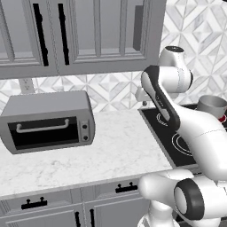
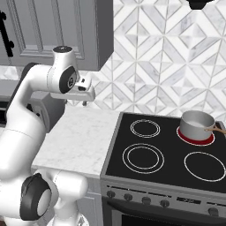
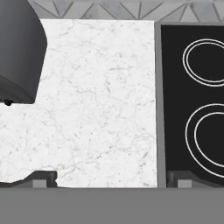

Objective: Turn off the rear right burner of the stove.

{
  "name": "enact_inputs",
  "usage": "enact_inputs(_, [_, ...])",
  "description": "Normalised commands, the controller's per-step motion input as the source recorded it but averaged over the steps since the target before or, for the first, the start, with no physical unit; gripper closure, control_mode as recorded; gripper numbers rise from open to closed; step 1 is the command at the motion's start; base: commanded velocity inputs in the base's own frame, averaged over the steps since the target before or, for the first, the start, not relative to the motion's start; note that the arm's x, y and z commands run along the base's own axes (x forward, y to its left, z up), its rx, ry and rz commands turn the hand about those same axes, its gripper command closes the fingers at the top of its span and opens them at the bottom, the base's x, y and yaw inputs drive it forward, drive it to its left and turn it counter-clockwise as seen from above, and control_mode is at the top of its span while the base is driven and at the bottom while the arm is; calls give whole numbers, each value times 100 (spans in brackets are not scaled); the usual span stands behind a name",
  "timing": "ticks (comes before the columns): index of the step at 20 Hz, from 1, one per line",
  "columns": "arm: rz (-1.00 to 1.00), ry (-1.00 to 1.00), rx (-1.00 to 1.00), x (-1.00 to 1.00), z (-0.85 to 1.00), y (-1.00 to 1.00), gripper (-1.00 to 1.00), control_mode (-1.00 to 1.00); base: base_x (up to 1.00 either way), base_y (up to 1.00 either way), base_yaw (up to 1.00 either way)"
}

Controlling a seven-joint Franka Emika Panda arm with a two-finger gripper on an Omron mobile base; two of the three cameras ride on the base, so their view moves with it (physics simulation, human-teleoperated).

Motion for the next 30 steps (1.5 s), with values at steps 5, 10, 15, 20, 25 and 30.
enact_inputs(5, [0, 0, 0, 0, 0, 0, -100, 100, 2, -1, 0])
enact_inputs(10, [0, 0, 4, -12, -19, -28, -100, -100, 0, 0, 0])
enact_inputs(15, [0, -4, 16, -49, -87, -90, -100, -100, 0, 0, 0])
enact_inputs(20, [0, -9, 15, -65, -99, -91, -100, -100, 0, 0, 0])
enact_inputs(25, [0, -14, 10, -76, -70, -70, -100, -100, 0, 0, 0])
enact_inputs(30, [2, -33, -1, -88, -30, -26, -100, -100, 0, 0, 0])
